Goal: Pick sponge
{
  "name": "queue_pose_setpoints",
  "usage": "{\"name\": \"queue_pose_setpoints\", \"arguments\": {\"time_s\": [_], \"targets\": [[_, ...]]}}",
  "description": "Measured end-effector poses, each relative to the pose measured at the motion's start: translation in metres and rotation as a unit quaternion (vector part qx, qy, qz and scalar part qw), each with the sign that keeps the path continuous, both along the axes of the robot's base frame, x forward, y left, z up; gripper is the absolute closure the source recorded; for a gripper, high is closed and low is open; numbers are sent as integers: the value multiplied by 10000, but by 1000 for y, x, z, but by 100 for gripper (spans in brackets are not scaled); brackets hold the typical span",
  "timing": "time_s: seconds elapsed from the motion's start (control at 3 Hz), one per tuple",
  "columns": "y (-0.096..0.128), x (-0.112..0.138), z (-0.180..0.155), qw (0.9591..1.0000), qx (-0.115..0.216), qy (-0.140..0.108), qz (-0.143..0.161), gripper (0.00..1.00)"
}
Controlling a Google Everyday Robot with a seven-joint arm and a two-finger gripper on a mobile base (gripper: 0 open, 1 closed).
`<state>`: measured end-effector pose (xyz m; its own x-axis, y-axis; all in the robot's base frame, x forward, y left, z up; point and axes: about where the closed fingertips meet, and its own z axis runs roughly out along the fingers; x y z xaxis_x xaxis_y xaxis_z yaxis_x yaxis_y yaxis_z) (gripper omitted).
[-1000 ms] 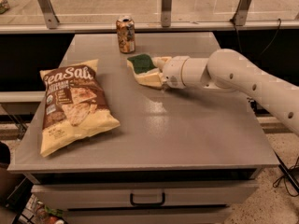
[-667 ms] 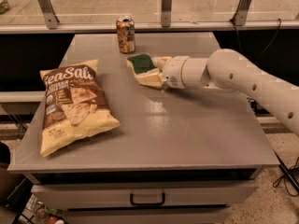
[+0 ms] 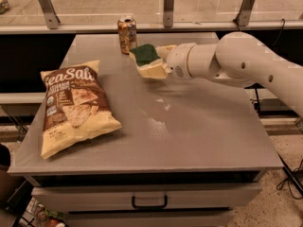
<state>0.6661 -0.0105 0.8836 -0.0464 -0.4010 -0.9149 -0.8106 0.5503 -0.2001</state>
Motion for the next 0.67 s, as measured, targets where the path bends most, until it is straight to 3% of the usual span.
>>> {"name": "queue_pose_setpoints", "arguments": {"time_s": [0.67], "targets": [[-14,-16,55,9991,-81,-418,1,100]]}}
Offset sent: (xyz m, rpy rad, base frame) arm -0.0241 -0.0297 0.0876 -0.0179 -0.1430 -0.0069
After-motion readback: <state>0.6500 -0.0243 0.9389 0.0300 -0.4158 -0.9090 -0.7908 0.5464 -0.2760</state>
